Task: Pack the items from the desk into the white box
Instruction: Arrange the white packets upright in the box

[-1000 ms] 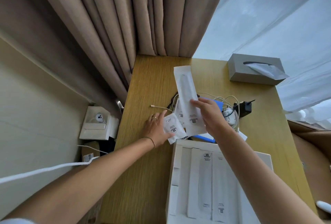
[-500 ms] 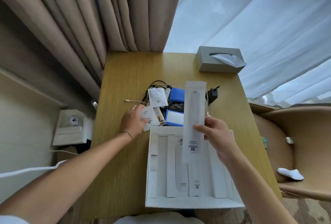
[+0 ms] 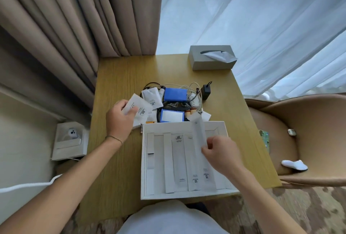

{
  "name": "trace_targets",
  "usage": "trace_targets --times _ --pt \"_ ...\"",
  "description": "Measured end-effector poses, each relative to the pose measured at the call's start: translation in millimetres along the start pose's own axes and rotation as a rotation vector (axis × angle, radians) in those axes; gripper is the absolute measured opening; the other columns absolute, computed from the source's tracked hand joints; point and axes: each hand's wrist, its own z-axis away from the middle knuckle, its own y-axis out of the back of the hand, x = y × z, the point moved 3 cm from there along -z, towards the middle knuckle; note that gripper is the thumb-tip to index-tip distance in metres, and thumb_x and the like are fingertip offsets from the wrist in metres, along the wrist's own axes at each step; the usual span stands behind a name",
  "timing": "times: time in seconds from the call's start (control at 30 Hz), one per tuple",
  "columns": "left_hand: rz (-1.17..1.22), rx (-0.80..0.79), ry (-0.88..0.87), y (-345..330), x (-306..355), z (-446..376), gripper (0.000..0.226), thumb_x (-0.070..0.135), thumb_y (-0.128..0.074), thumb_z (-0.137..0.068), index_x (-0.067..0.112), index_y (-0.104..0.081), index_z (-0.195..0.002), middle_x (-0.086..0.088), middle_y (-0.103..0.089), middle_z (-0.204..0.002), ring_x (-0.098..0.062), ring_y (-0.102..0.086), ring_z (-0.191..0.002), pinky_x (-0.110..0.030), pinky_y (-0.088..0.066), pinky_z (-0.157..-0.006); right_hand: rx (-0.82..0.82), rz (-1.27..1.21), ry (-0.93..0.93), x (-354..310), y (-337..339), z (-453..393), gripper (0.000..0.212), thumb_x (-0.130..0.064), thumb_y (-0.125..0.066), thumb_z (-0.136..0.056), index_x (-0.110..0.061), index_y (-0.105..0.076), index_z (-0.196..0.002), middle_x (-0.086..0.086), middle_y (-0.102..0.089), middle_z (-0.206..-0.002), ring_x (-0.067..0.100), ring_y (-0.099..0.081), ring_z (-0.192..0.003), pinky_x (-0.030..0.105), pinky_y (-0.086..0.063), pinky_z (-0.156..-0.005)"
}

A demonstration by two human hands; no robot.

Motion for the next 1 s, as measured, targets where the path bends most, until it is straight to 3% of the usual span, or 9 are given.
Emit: trace_targets --times 0.07,0.13,0.2,0.27,0.4,0.53,0.67,0.87,1.0 --pt "0.062 0.024 -0.002 6.5 14.7 6.3 0.011 0.018 -0.068 -0.089 0.016 -0.062 -0.08 0.0 -0.065 -0.077 -0.01 -0.058 -0.066 -0.02 -0.042 -0.053 -0.008 0.132 0.026 -2.1 -3.2 -0.6 0.027 -0.023 -0.057 -0.085 -0.015 -0.052 -0.06 -0.002 -0.052 -0.054 0.014 -0.041 -0.049 0.029 -0.037 -0.046" --pt "0.104 0.034 -0.016 10.3 28.8 14.4 0.01 0.02 -0.069 -0.09 0.017 -0.064 -0.083 0.002 -0.066 -0.077 -0.008 -0.059 -0.067 -0.022 -0.044 -0.052 -0.046 0.215 0.033 -2.8 -7.4 -2.2 0.02 -0.022 -0.055 -0.084 -0.014 -0.056 -0.066 -0.002 -0.057 -0.061 0.016 -0.046 -0.052 0.029 -0.045 -0.049" --pt "0.13 0.042 -0.045 12.3 41.6 23.6 0.01 0.022 -0.069 -0.091 0.016 -0.064 -0.085 0.007 -0.065 -0.077 0.0 -0.061 -0.068 -0.015 -0.043 -0.049 -0.087 0.266 0.023 0.2 -15.2 -5.1 0.018 -0.024 -0.055 -0.086 -0.014 -0.059 -0.071 -0.001 -0.063 -0.066 0.015 -0.05 -0.054 0.029 -0.051 -0.052" --pt "0.157 0.031 -0.061 12.0 52.3 33.4 0.01 0.024 -0.069 -0.092 0.017 -0.063 -0.088 0.012 -0.065 -0.08 0.004 -0.064 -0.072 -0.012 -0.045 -0.048 -0.128 0.32 0.002 5.7 -24.0 -9.0 0.021 -0.025 -0.054 -0.089 -0.018 -0.054 -0.069 -0.004 -0.06 -0.065 0.013 -0.049 -0.053 0.028 -0.046 -0.05" --pt "0.177 -0.012 -0.062 4.1 65.8 51.9 0.011 0.024 -0.069 -0.093 0.014 -0.065 -0.092 0.005 -0.07 -0.085 -0.007 -0.068 -0.075 -0.028 -0.055 -0.053 -0.125 0.388 -0.014 11.6 -37.1 -21.4 0.027 -0.023 -0.055 -0.089 -0.02 -0.047 -0.064 -0.004 -0.054 -0.062 0.013 -0.049 -0.052 0.025 -0.039 -0.048" --pt "0.183 -0.062 -0.116 -5.1 73.6 70.3 0.01 0.018 -0.072 -0.091 0.01 -0.067 -0.093 -0.001 -0.07 -0.088 -0.004 -0.067 -0.076 -0.013 -0.049 -0.055 -0.165 0.492 0.003 5.5 -52.7 -29.7 0.027 -0.014 -0.059 -0.085 -0.019 -0.046 -0.061 -0.004 -0.048 -0.057 0.016 -0.049 -0.053 0.024 -0.03 -0.046" --pt "0.113 -0.126 -0.17 -19.1 77.5 87.0 0.006 0.017 -0.071 -0.091 0.015 -0.066 -0.089 0.0 -0.069 -0.087 -0.01 -0.065 -0.079 -0.013 -0.048 -0.059 -0.234 0.56 0.021 2.9 -69.0 -36.4 0.02 -0.007 -0.061 -0.082 -0.018 -0.05 -0.069 -0.002 -0.044 -0.059 0.021 -0.055 -0.064 0.025 -0.036 -0.05" --pt "-0.014 -0.176 -0.252 -31.6 74.0 102.1 0.008 0.02 -0.074 -0.088 0.014 -0.07 -0.091 0.002 -0.069 -0.088 -0.011 -0.065 -0.082 -0.033 -0.057 -0.063 -0.296 0.643 0.081 -7.7 -90.9 -35.7 0.022 -0.004 -0.066 -0.083 -0.021 -0.055 -0.074 -0.005 -0.044 -0.06 0.014 -0.044 -0.053 0.025 -0.032 -0.05" --pt "-0.084 -0.194 -0.269 -37.8 73.5 109.1 0.011 0.018 -0.077 -0.084 0.018 -0.067 -0.087 0.005 -0.065 -0.084 -0.011 -0.062 -0.076 -0.035 -0.057 -0.063 -0.364 0.687 0.143 3.6 -105.1 -26.6 0.027 -0.001 -0.055 -0.086 -0.018 -0.05 -0.066 -0.005 -0.044 -0.062 0.012 -0.04 -0.051 0.025 -0.028 -0.046"
